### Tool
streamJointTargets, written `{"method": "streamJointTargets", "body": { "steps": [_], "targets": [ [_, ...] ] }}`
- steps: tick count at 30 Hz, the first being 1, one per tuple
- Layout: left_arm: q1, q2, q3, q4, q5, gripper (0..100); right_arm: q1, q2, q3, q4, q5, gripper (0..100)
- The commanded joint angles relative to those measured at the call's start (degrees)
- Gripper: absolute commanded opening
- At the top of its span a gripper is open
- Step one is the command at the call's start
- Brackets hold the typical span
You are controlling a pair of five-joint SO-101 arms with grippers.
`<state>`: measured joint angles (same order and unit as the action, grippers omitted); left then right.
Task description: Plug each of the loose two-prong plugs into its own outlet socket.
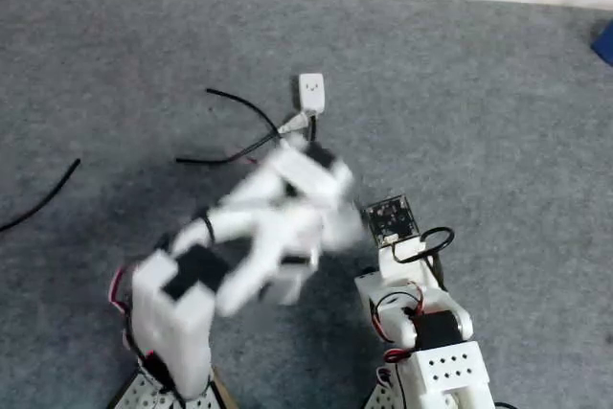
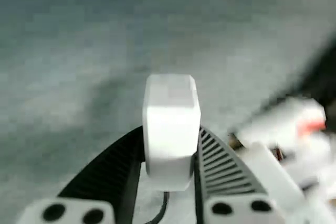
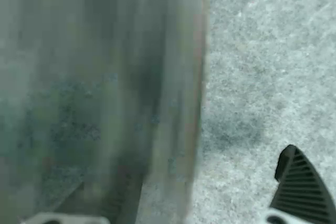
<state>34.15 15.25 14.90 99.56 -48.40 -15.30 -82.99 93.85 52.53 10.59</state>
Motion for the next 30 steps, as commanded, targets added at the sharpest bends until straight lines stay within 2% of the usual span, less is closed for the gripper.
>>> {"method": "streamJointTargets", "body": {
  "steps": [1, 3, 6, 10, 12, 17, 19, 25, 30],
  "targets": [
    [8.6, -16.3, 18.6, -0.7, -10.1, 0, -0.6, 0.3, -3.4, 0.0, 0.4, 36.4],
    [10.7, -23.0, 25.6, -5.6, -11.9, 0, -0.6, 0.3, -3.5, 0.0, 0.4, 36.4],
    [8.1, -30.1, 31.2, -15.5, -8.6, 3, -0.6, 0.3, -3.6, 0.0, 0.4, 36.4],
    [0.7, -31.9, 30.0, -19.1, -6.2, 26, -0.6, 0.3, -3.6, 0.0, 0.4, 36.4],
    [-3.3, -31.9, 28.7, -19.7, -7.7, 32, -0.1, 0.3, -3.8, 0.4, 0.4, 36.4],
    [-10.6, -31.9, 24.2, -20.0, -9.2, 27, 8.5, 0.4, -13.0, 7.3, 1.5, 36.4],
    [-12.7, -31.9, 22.6, -20.0, -9.2, 27, 9.7, 0.4, -15.8, 7.8, 1.7, 36.4],
    [-17.0, -31.9, 20.0, -20.0, -9.1, 27, 9.5, 6.5, -33.3, 20.2, 9.1, 36.4],
    [-19.1, -31.9, 19.6, -22.6, -5.5, 27, 3.0, 20.2, -38.4, 21.2, 7.6, 36.4]
  ]
}}
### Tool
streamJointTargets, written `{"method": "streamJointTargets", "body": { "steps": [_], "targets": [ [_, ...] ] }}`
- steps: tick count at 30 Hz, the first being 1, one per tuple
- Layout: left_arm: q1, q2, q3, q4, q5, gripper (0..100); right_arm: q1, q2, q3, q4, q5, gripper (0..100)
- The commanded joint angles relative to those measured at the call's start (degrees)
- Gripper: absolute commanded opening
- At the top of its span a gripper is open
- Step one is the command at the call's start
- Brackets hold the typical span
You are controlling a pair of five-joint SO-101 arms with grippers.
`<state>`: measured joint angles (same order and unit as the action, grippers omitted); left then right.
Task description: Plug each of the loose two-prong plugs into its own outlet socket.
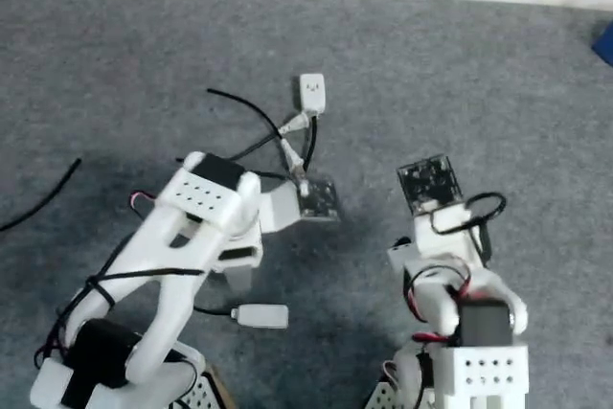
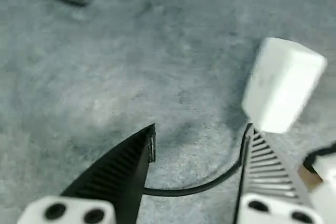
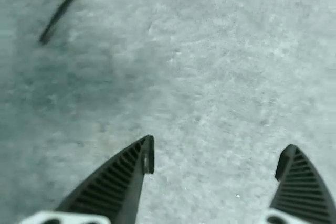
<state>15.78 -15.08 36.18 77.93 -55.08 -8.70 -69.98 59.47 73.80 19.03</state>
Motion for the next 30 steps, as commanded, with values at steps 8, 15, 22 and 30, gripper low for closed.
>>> {"method": "streamJointTargets", "body": {
  "steps": [8, 15, 22, 30],
  "targets": [
    [1.2, -2.1, -1.1, 12.0, 1.4, 27, -9.2, 19.2, -11.0, -2.2, -9.1, 36.4],
    [3.1, -2.1, 5.8, 6.2, 1.5, 27, 8.7, 33.5, -20.6, -3.1, -9.3, 36.4],
    [9.4, -1.9, 9.2, -0.4, 6.8, 27, 14.4, 42.3, -21.1, -8.3, -9.8, 36.4],
    [10.5, -1.5, 9.1, -5.5, 9.3, 27, 14.4, 42.3, -21.0, -8.4, -10.2, 36.4]
  ]
}}
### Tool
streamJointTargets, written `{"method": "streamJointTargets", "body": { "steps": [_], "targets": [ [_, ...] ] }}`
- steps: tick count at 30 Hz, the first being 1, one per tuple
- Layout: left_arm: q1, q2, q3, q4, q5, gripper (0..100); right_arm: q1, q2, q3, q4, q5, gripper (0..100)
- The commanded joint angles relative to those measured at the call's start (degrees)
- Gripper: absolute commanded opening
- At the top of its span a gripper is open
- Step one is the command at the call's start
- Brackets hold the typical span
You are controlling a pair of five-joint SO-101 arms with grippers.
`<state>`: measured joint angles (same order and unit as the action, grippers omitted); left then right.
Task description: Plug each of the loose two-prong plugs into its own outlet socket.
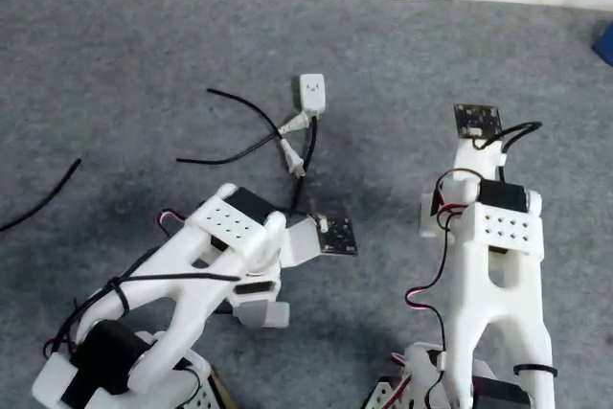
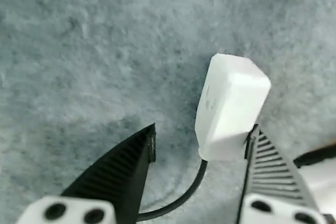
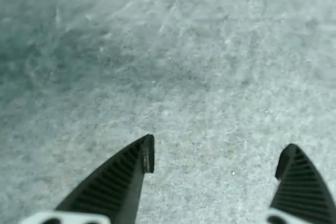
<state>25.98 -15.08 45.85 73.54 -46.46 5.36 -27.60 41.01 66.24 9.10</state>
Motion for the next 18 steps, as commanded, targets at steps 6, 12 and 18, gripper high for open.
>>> {"method": "streamJointTargets", "body": {
  "steps": [6, 12, 18],
  "targets": [
    [0.2, -1.5, -4.1, -0.9, 0.5, 27, -2.4, 0.0, -1.5, -0.4, -0.3, 36.4],
    [-1.8, -1.4, -5.3, -1.3, -1.5, 27, -2.5, 0.0, -1.1, -0.7, -0.2, 36.4],
    [-7.7, 3.3, -7.4, -2.7, -3.7, 27, -2.8, 0.0, -1.1, -0.4, -0.2, 36.4]
  ]
}}
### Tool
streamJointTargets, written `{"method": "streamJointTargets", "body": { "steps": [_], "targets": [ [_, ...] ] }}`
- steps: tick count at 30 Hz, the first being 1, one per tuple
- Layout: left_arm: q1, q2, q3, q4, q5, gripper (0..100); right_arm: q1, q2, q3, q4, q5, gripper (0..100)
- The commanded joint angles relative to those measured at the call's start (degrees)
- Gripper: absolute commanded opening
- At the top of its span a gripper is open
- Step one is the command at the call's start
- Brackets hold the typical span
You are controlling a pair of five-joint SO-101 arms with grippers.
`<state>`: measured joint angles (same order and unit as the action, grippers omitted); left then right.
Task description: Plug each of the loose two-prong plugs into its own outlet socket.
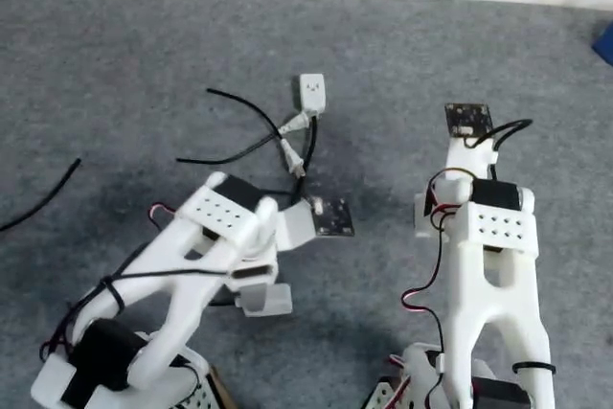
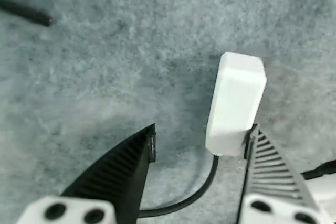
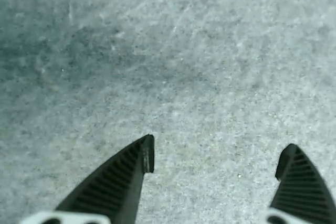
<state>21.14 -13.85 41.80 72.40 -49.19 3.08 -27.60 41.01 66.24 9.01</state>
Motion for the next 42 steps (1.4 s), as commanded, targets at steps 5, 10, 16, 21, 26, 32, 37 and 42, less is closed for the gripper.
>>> {"method": "streamJointTargets", "body": {
  "steps": [5, 10, 16, 21, 26, 32, 37, 42],
  "targets": [
    [-5.9, 13.2, -11.3, -2.6, -1.1, 27, -0.5, 0.0, -1.0, -0.4, -0.1, 36.4],
    [-6.5, 21.8, -21.3, -2.2, -1.1, 18, -1.0, 0.0, -1.0, -0.4, -0.1, 36.4],
    [-7.0, 26.1, -29.0, 1.2, -1.1, 15, -2.3, 0.0, -0.9, -0.4, -0.1, 36.4],
    [-9.3, 26.2, -34.9, 6.2, -1.0, 15, -2.3, 0.0, -0.9, -0.4, -0.1, 36.4],
    [-11.8, 26.2, -38.5, 7.7, -0.7, 15, -2.3, 0.0, -0.8, -0.3, -0.1, 36.4],
    [-16.9, 26.2, -39.3, 7.7, 5.4, 15, -2.4, 0.0, 2.1, -1.6, -0.1, 36.4],
    [-17.6, 25.3, -37.4, 11.8, 7.6, 15, -2.4, -0.1, 4.8, -4.9, -0.5, 36.4],
    [-17.4, 12.7, -26.6, 2.6, 12.6, 15, -3.0, -5.8, 7.1, -4.5, -2.9, 36.4]
  ]
}}
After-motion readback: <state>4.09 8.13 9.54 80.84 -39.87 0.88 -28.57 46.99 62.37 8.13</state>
